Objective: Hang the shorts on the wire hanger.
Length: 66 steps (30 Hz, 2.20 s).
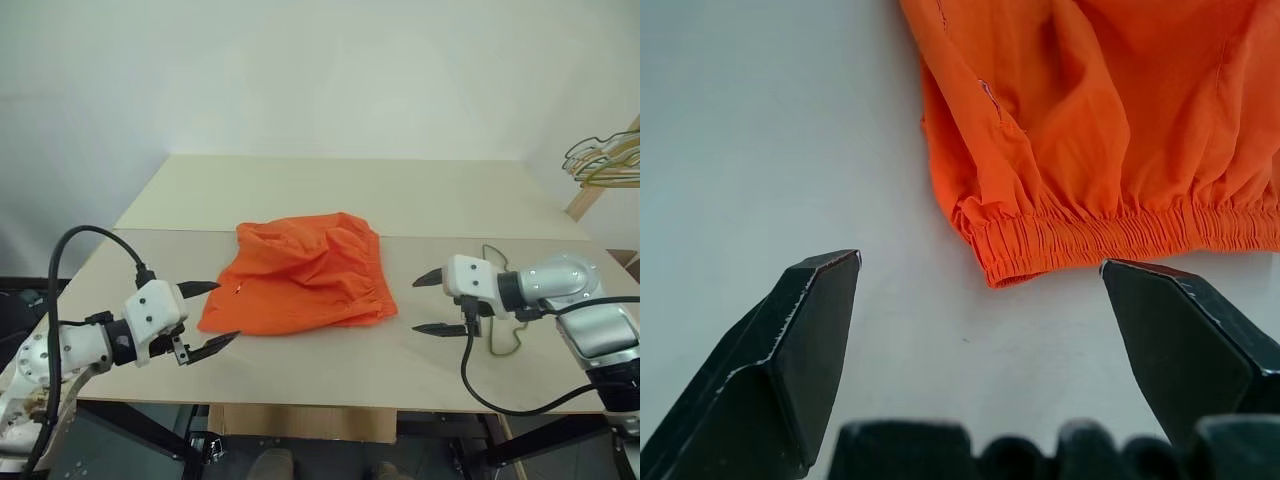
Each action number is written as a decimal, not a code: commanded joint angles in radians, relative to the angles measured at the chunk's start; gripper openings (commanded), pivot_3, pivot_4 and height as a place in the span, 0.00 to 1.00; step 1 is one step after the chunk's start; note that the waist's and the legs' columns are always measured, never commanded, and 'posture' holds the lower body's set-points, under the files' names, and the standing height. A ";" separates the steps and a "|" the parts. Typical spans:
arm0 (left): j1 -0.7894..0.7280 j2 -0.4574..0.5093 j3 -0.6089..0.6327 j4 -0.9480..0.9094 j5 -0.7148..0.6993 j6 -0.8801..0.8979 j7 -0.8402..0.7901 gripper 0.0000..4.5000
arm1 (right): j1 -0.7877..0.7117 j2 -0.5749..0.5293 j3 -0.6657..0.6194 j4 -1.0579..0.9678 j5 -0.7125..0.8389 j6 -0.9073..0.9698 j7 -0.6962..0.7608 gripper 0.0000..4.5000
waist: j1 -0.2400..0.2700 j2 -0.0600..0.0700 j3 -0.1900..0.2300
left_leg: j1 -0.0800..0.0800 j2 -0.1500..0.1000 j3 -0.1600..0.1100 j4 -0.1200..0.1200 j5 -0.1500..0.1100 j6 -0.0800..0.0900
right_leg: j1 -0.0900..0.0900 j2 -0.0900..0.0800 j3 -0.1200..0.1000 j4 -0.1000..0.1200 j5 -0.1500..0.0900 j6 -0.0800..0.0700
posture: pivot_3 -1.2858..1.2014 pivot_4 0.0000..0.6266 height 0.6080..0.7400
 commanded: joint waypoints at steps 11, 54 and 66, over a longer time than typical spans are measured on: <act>0.086 0.058 -0.014 0.000 0.066 -0.017 -0.057 1.00 | -0.027 0.033 0.042 -0.081 -0.140 -0.131 -0.095 0.99 | -0.006 0.000 0.000 | 0.000 0.000 0.000 0.000 0.000 0.000 | -0.001 0.000 0.000 0.000 -0.001 0.000 | 0.59 0.00 1.00; -0.176 0.049 -0.241 0.467 0.399 -0.249 0.029 0.96 | -0.131 0.241 0.273 0.266 -0.555 -0.488 -0.353 0.00 | -0.055 0.000 0.000 | 0.006 -0.001 0.001 -0.002 0.000 -0.001 | 0.000 0.000 0.002 0.011 -0.005 -0.003 | 0.60 0.00 1.00; -0.323 -0.031 -0.317 0.704 0.426 -0.357 0.037 0.14 | -0.121 0.241 0.265 0.250 -0.546 -0.475 -0.346 0.00 | -0.055 0.000 -0.001 | 0.007 -0.001 0.001 -0.002 0.000 -0.001 | 0.000 0.000 0.003 0.013 -0.005 -0.003 | 0.59 0.00 1.00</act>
